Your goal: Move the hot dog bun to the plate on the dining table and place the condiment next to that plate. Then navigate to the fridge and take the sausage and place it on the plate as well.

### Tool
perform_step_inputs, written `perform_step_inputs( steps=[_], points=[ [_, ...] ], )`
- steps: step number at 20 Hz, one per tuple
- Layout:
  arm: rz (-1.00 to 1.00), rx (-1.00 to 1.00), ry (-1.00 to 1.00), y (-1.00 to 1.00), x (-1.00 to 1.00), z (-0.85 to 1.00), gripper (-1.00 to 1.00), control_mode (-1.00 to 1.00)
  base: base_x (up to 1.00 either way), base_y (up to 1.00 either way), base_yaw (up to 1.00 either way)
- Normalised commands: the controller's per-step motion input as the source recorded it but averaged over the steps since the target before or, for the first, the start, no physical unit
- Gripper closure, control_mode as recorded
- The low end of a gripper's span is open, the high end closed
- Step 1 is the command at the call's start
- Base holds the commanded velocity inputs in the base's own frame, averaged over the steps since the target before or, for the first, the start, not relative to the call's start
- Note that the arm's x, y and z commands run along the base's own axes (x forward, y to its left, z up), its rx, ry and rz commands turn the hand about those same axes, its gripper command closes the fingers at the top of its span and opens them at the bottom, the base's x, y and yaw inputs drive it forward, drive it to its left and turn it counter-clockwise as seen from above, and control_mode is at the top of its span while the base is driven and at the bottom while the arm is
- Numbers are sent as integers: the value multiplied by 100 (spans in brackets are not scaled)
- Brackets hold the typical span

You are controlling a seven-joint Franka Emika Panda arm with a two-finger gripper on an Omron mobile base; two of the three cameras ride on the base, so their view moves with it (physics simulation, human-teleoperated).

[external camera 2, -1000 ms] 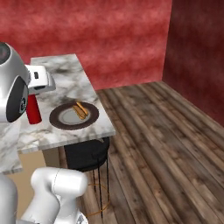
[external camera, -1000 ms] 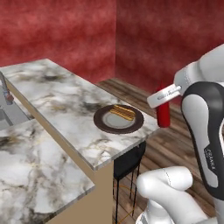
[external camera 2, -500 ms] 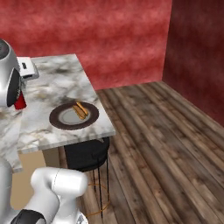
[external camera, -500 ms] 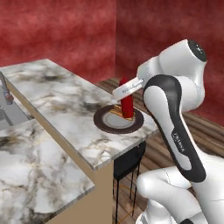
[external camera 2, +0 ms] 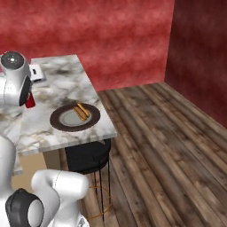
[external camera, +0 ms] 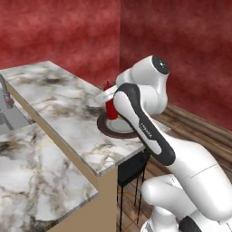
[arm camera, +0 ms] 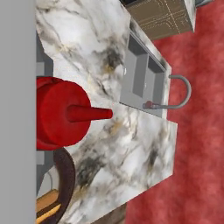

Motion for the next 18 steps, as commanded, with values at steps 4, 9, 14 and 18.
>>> perform_step_inputs(
  steps=[4, 9, 14, 18],
  points=[
    [0, 0, 0, 3, 53, -34, 100, -100, 0, 0, 0],
    [3, 9, 0, 26, 19, -11, 100, -100, 0, 0, 0],
    [3, 6, 3, 23, 32, -31, 100, -100, 0, 0, 0],
    [0, 0, 0, 0, 23, -38, 100, -100, 0, 0, 0]
  ],
)
